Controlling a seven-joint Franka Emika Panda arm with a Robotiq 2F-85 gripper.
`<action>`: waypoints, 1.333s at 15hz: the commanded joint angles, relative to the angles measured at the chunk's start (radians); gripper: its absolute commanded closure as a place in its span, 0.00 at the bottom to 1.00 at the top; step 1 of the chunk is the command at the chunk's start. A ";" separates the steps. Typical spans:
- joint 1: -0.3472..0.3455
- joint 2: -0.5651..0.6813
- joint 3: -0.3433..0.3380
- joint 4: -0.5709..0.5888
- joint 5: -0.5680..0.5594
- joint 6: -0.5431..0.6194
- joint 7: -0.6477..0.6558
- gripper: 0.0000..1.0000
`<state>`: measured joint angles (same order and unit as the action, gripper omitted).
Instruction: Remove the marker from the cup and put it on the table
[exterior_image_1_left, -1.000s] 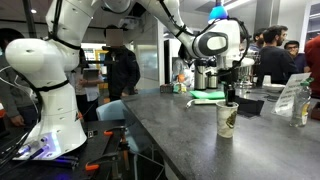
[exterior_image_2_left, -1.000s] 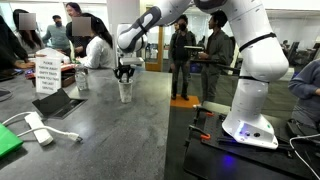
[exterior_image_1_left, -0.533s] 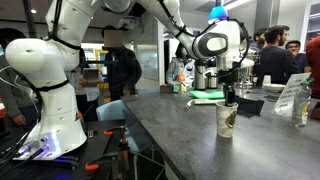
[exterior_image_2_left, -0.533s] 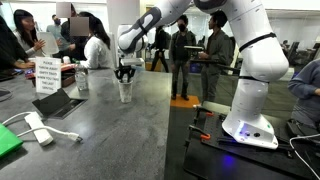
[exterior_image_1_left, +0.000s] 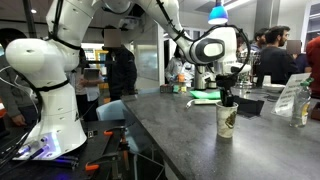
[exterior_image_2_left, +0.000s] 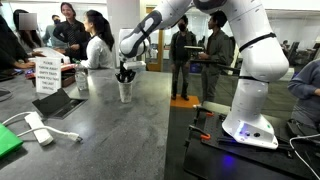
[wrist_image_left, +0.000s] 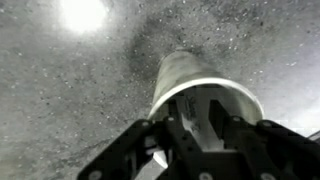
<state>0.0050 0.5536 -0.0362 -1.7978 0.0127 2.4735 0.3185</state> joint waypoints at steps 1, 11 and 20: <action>0.022 -0.009 -0.020 -0.037 -0.016 0.071 -0.031 0.59; 0.022 -0.048 -0.026 -0.114 -0.024 0.154 -0.052 0.95; 0.066 -0.076 -0.057 -0.047 -0.056 0.035 0.000 0.95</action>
<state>0.0441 0.5002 -0.0626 -1.8610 -0.0162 2.5772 0.2964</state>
